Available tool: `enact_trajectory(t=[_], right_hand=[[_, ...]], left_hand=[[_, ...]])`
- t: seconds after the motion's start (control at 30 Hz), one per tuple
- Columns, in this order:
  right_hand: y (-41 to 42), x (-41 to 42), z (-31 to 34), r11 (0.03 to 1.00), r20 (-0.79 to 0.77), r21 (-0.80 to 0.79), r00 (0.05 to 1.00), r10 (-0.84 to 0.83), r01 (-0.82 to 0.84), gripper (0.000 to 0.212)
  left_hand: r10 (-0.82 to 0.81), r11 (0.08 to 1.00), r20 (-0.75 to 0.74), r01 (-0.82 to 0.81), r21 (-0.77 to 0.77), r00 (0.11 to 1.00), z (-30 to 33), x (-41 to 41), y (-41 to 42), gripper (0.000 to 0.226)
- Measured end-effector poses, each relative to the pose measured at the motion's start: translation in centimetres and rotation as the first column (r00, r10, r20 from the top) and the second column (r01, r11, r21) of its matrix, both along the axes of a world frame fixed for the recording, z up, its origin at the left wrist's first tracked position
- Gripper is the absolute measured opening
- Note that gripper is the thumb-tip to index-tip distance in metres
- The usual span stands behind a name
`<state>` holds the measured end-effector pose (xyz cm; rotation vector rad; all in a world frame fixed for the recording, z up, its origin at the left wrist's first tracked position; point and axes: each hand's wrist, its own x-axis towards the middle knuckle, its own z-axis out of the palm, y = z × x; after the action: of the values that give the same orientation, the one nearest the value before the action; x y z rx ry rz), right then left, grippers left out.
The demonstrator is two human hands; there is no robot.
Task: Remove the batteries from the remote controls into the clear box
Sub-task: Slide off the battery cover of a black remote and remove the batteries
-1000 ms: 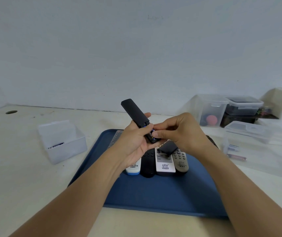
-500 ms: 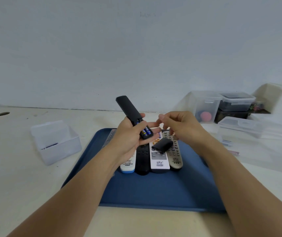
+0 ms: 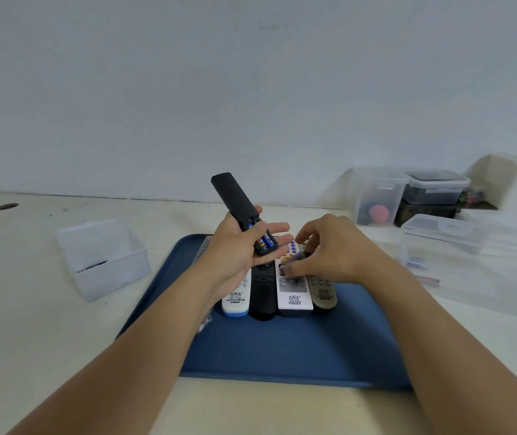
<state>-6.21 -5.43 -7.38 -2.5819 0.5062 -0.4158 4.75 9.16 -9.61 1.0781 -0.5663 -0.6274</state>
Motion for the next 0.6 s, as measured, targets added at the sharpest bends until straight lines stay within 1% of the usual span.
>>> enact_trajectory(t=[0.07,0.17,0.23,0.3,0.37,0.4,0.43,0.47,0.57,0.6], right_hand=[[-0.7,-0.2,0.4,0.996,0.103,0.086,0.994,-0.044,0.035,0.05],[-2.0,-0.9,0.9,0.961,0.265,0.26,0.951,-0.161,0.091,0.046],[-2.2,-0.7,0.9,0.916,0.336,0.399,0.923,-0.19,0.043,0.045],[-1.4,-0.2,0.8,0.834,0.383,0.549,0.903,-0.195,-0.052,0.044],[-0.2,0.5,0.6,0.778,0.4,0.616,0.899,-0.177,-0.121,0.048],[0.4,0.8,0.4,0.778,0.393,0.616,0.905,-0.165,-0.125,0.05],[1.0,1.1,0.2,0.799,0.382,0.59,0.912,-0.151,-0.115,0.049],[1.5,1.2,0.0,0.831,0.372,0.547,0.919,-0.132,-0.103,0.044],[2.6,1.3,-0.3,0.891,0.405,0.432,0.912,-0.055,-0.139,0.013],[2.8,1.3,-0.4,0.905,0.427,0.396,0.904,-0.033,-0.154,0.008]], left_hand=[[-0.019,1.0,-0.034,0.018,-0.025,0.999,0.2,0.0,0.1,0.023],[-0.037,0.997,-0.079,0.032,-0.068,0.996,0.5,-0.1,0.2,0.024],[-0.063,0.994,-0.119,0.051,-0.096,0.991,0.5,-0.2,0.2,0.025],[-0.057,0.995,-0.131,0.045,-0.093,0.99,0.4,-0.3,0.0,0.025],[-0.059,0.993,-0.186,0.038,-0.113,0.981,0.4,-0.5,-0.4,0.021],[-0.077,0.989,-0.233,0.045,-0.14,0.97,0.4,-0.6,-0.5,0.024],[-0.105,0.983,-0.276,0.058,-0.173,0.955,0.4,-0.7,-0.6,0.029],[-0.126,0.977,-0.31,0.064,-0.203,0.942,0.4,-0.8,-0.7,0.033],[-0.14,0.974,-0.375,0.058,-0.221,0.917,0.3,-0.8,-0.9,0.037],[-0.14,0.975,-0.391,0.058,-0.214,0.91,0.3,-0.8,-1.0,0.037]])
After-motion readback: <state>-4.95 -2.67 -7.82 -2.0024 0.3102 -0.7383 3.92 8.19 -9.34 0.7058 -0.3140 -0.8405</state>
